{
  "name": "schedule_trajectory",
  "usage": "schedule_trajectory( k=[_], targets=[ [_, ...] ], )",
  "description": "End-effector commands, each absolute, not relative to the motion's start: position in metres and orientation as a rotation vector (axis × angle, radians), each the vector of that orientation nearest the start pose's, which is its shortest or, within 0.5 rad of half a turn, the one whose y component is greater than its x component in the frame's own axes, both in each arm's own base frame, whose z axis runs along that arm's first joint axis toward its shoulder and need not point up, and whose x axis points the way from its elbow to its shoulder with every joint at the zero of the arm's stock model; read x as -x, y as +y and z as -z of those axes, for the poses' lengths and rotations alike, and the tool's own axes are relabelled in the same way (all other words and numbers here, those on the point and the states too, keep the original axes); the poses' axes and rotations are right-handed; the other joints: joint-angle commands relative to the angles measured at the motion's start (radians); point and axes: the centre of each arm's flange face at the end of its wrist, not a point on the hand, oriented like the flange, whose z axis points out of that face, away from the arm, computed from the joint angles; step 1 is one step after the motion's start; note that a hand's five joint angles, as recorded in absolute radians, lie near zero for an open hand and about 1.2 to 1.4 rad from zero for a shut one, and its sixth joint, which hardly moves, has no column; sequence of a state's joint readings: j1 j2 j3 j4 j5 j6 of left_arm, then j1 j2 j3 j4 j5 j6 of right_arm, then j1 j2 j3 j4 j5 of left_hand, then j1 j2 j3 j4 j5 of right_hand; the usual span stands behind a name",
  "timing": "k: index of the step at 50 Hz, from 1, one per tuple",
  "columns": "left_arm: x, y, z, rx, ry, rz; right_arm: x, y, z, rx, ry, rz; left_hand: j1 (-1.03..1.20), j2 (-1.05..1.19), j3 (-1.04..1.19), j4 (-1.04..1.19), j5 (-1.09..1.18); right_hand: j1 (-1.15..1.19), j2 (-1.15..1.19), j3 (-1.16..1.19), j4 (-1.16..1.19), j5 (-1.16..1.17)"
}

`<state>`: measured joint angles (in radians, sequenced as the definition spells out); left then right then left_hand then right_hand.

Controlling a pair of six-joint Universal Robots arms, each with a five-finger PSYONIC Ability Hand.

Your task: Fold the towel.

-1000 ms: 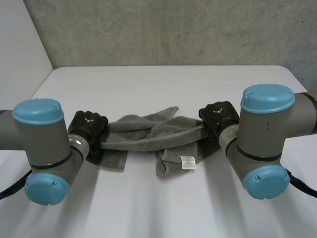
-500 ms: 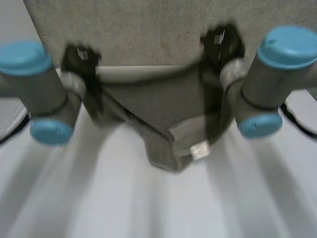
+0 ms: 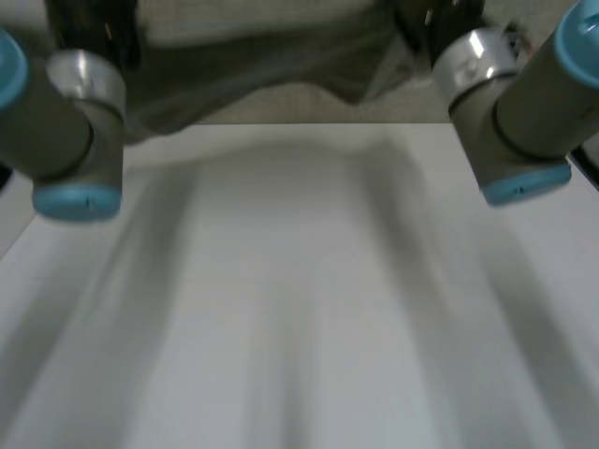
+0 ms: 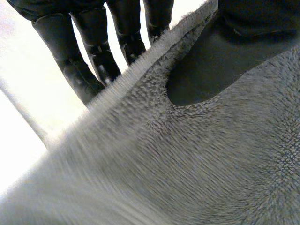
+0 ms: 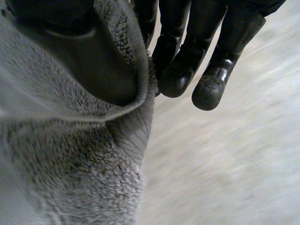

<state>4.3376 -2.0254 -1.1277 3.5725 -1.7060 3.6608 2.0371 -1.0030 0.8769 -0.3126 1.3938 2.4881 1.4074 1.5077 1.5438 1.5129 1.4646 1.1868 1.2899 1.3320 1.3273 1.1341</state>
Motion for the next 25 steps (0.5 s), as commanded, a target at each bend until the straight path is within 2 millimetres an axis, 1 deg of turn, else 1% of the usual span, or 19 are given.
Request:
schedule_trajectory(
  k=[1, 2, 4, 5, 7, 8, 9, 10, 12, 13, 15, 18, 20, 21, 23, 24, 25],
  targets=[
    [0.259, -0.344, -0.225, -0.833, 1.819, 2.225, -0.334, -0.341, -0.244, 1.352, 1.727, 2.255, -0.011, -0.111, -0.148, -0.117, -0.243, 0.209, 0.106, 0.064, 0.069, 0.088],
    [0.259, -0.344, -0.225, -0.834, 1.820, 2.225, -0.334, -0.340, -0.243, 1.352, 1.728, 2.254, -0.011, -0.111, -0.148, -0.117, -0.243, 0.209, 0.106, 0.064, 0.069, 0.088],
    [0.256, -0.330, -0.192, -0.938, 1.882, 2.131, -0.330, -0.330, -0.214, 1.395, 1.810, 2.137, -0.011, -0.111, -0.148, -0.117, -0.243, 0.209, 0.106, 0.064, 0.069, 0.088],
    [0.256, -0.330, -0.191, -0.939, 1.882, 2.131, -0.330, -0.330, -0.214, 1.395, 1.810, 2.136, -0.011, -0.111, -0.148, -0.117, -0.243, 0.209, 0.106, 0.064, 0.069, 0.088],
    [0.251, -0.318, -0.167, -1.029, 1.881, 2.029, -0.325, -0.322, -0.191, 1.423, 1.884, 2.040, -0.011, -0.111, -0.148, -0.117, -0.243, 0.209, 0.106, 0.064, 0.069, 0.088],
    [0.251, -0.318, -0.167, -1.030, 1.881, 2.029, -0.325, -0.322, -0.190, 1.423, 1.884, 2.040, -0.011, -0.111, -0.148, -0.117, -0.243, 0.209, 0.106, 0.064, 0.069, 0.088],
    [0.248, -0.312, -0.157, -1.075, 1.867, 1.976, -0.322, -0.319, -0.181, 1.432, 1.915, 2.002, -0.011, -0.111, -0.148, -0.117, -0.243, 0.209, 0.106, 0.064, 0.069, 0.088],
    [0.248, -0.311, -0.157, -1.076, 1.867, 1.976, -0.322, -0.319, -0.181, 1.433, 1.916, 2.001, -0.011, -0.111, -0.148, -0.117, -0.243, 0.209, 0.106, 0.064, 0.069, 0.088],
    [0.243, -0.299, -0.146, -1.145, 1.848, 1.896, -0.317, -0.313, -0.167, 1.450, 1.972, 1.932, -0.011, -0.111, -0.148, -0.117, -0.243, 0.209, 0.106, 0.064, 0.069, 0.088],
    [0.243, -0.299, -0.146, -1.146, 1.848, 1.896, -0.317, -0.313, -0.167, 1.450, 1.972, 1.931, -0.011, -0.111, -0.148, -0.117, -0.243, 0.209, 0.106, 0.064, 0.069, 0.088],
    [0.238, -0.288, -0.135, -1.185, 1.867, 1.839, -0.309, -0.309, -0.162, 1.445, 2.034, 1.901, -0.011, -0.111, -0.148, -0.117, -0.243, 0.209, 0.106, 0.064, 0.069, 0.088],
    [0.238, -0.285, -0.133, -1.191, 1.869, 1.834, -0.305, -0.305, -0.161, 1.443, 2.065, 1.887, -0.011, -0.111, -0.148, -0.117, -0.243, 0.209, 0.106, 0.064, 0.069, 0.088],
    [0.236, -0.281, -0.134, -1.188, 1.865, 1.835, -0.292, -0.302, -0.170, 1.416, 2.120, 1.901, -0.011, -0.111, -0.148, -0.117, -0.243, 0.209, 0.106, 0.064, 0.069, 0.088],
    [0.236, -0.281, -0.134, -1.188, 1.865, 1.835, -0.292, -0.302, -0.170, 1.416, 2.120, 1.901, -0.011, -0.111, -0.148, -0.117, -0.243, 0.209, 0.106, 0.064, 0.069, 0.088],
    [0.236, -0.283, -0.136, -1.168, 1.842, 1.860, -0.280, -0.297, -0.172, 1.401, 2.156, 1.887, -0.011, -0.111, -0.148, -0.117, -0.243, 0.209, 0.106, 0.064, 0.069, 0.088],
    [0.236, -0.283, -0.136, -1.167, 1.842, 1.860, -0.280, -0.297, -0.172, 1.401, 2.157, 1.887, -0.011, -0.111, -0.148, -0.117, -0.243, 0.209, 0.106, 0.064, 0.069, 0.088],
    [0.236, -0.285, -0.136, -1.153, 1.826, 1.875, -0.277, -0.293, -0.170, 1.400, 2.165, 1.868, -0.092, -0.192, -0.229, -0.198, -0.324, 0.209, 0.106, 0.064, 0.069, 0.088]
  ],
)
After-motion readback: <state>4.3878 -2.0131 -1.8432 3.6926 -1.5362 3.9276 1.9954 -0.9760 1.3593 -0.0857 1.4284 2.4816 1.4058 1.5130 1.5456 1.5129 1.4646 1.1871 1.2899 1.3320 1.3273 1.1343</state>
